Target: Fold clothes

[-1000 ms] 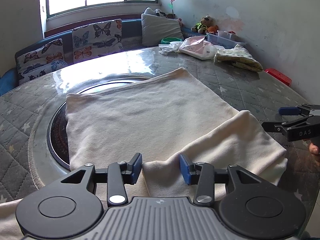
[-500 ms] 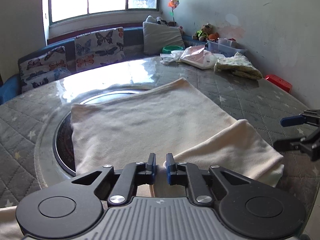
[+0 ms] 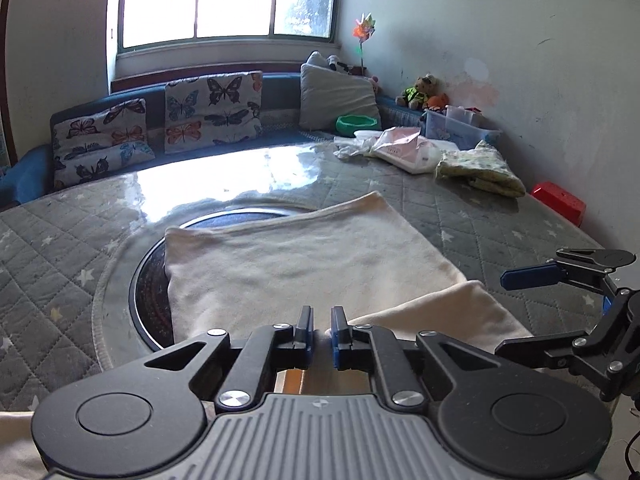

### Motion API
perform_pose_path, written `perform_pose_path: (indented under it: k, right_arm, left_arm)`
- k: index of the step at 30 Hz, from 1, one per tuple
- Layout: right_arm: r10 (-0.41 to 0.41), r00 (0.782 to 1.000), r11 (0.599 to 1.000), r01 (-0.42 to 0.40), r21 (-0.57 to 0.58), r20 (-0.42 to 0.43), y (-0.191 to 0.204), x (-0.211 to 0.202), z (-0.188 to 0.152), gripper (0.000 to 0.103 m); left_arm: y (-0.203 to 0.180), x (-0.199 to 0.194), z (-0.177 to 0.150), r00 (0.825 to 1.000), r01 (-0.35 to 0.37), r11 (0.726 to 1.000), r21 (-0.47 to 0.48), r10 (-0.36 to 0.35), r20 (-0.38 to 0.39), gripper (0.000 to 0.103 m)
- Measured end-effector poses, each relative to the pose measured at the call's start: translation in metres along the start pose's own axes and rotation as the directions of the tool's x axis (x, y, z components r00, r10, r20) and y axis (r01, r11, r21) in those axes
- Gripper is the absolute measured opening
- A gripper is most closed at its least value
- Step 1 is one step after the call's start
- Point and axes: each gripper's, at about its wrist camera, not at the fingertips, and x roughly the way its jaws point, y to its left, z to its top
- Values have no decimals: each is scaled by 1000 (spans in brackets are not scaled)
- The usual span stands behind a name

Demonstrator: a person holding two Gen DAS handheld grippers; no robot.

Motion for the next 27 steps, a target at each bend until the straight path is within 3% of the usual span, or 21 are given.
perform_pose_path:
  k: [5, 8, 12, 14, 16, 18, 19, 25, 26, 27]
  right_arm:
    - [50, 998, 998, -49, 38, -46, -1, 16, -2, 103]
    - [26, 997, 998, -22, 61, -74, -7, 22, -7, 103]
    - [9, 999, 997, -5, 74, -50, -9, 4, -7, 103]
    - [-38, 998, 998, 40, 43, -49, -8, -5, -8, 103]
    - [-84, 995, 996, 85, 5, -60, -7, -13, -12, 103]
    - [-114, 991, 993, 113, -13, -74, -8, -20, -18, 103]
    - [-124, 989, 992, 123, -17, -82, -9, -22, -22, 103]
    - [-157, 984, 987, 154, -45, -86, -6, -30, -33, 103]
    - [-159, 984, 986, 155, -52, -81, -4, -30, -33, 103]
    - [-160, 984, 986, 156, -58, -79, -2, -29, -33, 103]
  left_arm:
    - [7, 9, -8, 999, -18, 1000, -13, 17, -38, 10]
    - [10, 12, -12, 999, -15, 1000, -24, 14, -52, 10]
    - [13, 19, -15, 996, -6, 999, -39, 2, -88, 16]
    - [15, 21, -16, 995, -3, 999, -49, -2, -96, 24]
    - [16, 18, -16, 996, -3, 998, -56, -2, -93, 46]
    - [16, 12, -19, 996, -12, 999, -52, 7, -90, 58]
    - [15, 10, -20, 996, -16, 999, -50, 11, -89, 60]
    - [11, 9, -35, 991, -14, 999, -49, 7, -131, 58]
    - [9, 11, -36, 991, -12, 999, -46, 6, -135, 54]
    - [7, 11, -37, 991, -16, 999, -38, 11, -130, 43]
